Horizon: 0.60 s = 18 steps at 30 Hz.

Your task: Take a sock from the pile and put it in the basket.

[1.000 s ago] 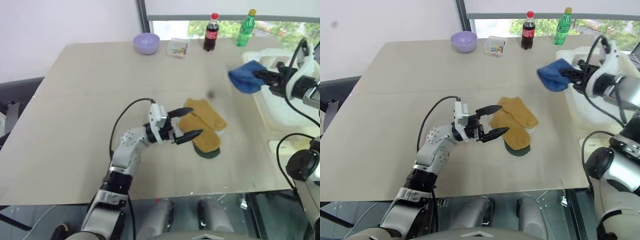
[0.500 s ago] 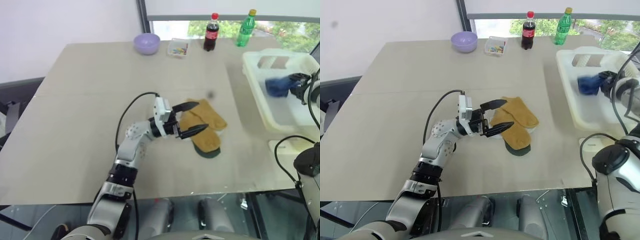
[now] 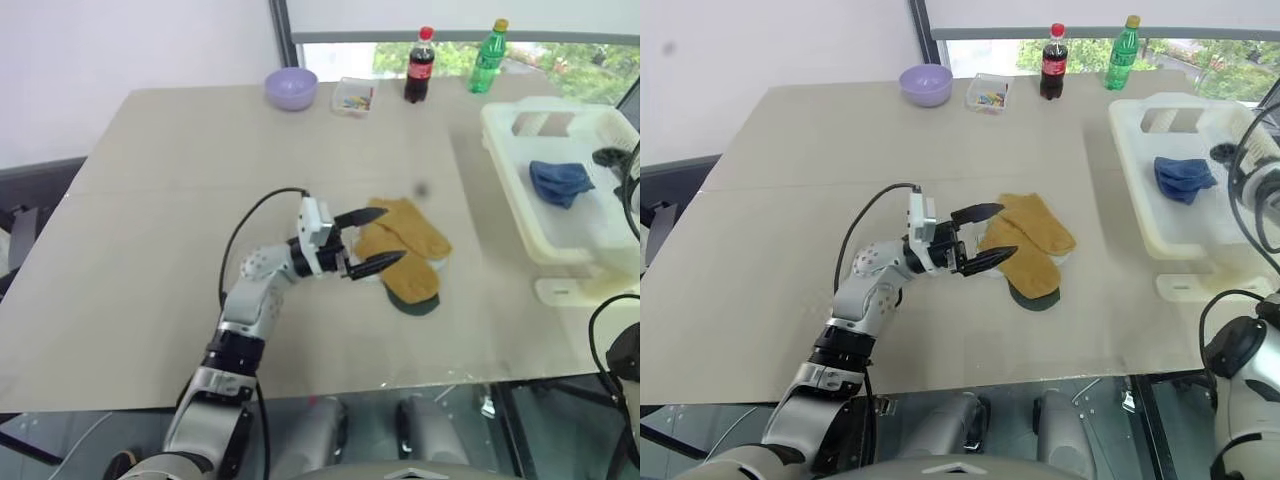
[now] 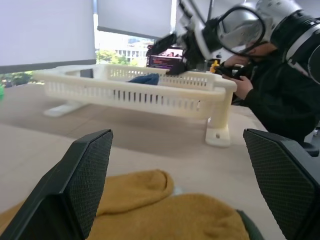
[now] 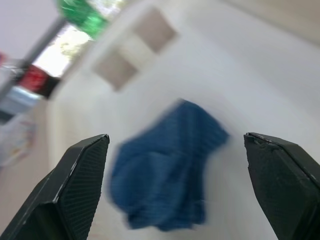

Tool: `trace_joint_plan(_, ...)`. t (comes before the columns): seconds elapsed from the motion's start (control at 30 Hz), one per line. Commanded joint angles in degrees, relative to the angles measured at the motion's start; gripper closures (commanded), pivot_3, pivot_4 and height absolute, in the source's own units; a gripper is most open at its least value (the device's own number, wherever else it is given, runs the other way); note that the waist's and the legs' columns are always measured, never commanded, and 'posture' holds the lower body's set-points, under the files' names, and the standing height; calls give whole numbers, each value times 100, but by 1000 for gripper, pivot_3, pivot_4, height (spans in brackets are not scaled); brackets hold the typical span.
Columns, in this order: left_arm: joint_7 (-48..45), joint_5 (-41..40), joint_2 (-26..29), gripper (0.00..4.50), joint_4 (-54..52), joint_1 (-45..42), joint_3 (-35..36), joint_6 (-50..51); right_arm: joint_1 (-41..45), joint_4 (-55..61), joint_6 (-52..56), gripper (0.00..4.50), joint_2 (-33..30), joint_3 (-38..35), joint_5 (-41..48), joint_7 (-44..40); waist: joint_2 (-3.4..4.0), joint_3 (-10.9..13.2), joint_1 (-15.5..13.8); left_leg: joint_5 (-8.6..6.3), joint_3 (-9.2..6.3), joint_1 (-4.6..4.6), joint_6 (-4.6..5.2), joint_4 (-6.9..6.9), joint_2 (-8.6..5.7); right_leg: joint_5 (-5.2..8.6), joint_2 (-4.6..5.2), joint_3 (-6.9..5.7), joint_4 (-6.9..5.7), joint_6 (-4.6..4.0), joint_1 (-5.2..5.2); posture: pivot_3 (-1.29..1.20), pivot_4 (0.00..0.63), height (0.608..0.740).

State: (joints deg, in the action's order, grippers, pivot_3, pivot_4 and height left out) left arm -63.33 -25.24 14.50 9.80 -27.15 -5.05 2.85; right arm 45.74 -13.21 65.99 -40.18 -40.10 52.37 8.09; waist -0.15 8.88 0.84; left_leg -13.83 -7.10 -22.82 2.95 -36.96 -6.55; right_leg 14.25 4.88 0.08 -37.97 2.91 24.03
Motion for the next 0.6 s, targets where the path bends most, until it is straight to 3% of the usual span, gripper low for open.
trace_joint_plan(0.03,165,-29,157,0,-370,226,167,43,-836,1668,-691,71,-160,1150,-63,-1962,0,0,-6,-1,-4,0,2,0,2,0,-2,-3,2,0,-1,0,150,740)
trace_joint_plan(0.2,697,-83,429,0,-1270,1306,361,484,-2778,3154,-1963,71,264,2431,-524,-3679,4,6,-5,-10,-4,4,9,-11,7,1,-8,3,6,1,-8,0,150,740)
trace_joint_plan(0.37,1314,182,880,0,-2251,2618,427,1090,-4392,3236,-3173,71,439,2967,-1119,-4979,-11,-1,-88,-30,-15,19,40,-21,-1,-10,-3,2,21,22,-32,0,150,740)
trace_joint_plan(0.5,1708,9,1041,0,-2919,3535,803,1243,-4972,2795,-3999,71,527,2530,-1118,-5724,13,17,-171,-33,-1,16,44,-25,-5,-11,4,12,26,24,-31,0,150,740)
trace_joint_plan(0.6,1986,117,1096,0,-3260,4085,1144,1100,-5389,2758,-4363,71,216,2276,-1176,-6405,18,19,-173,-35,1,23,38,-33,-1,-13,2,12,22,32,-37,0,150,740)
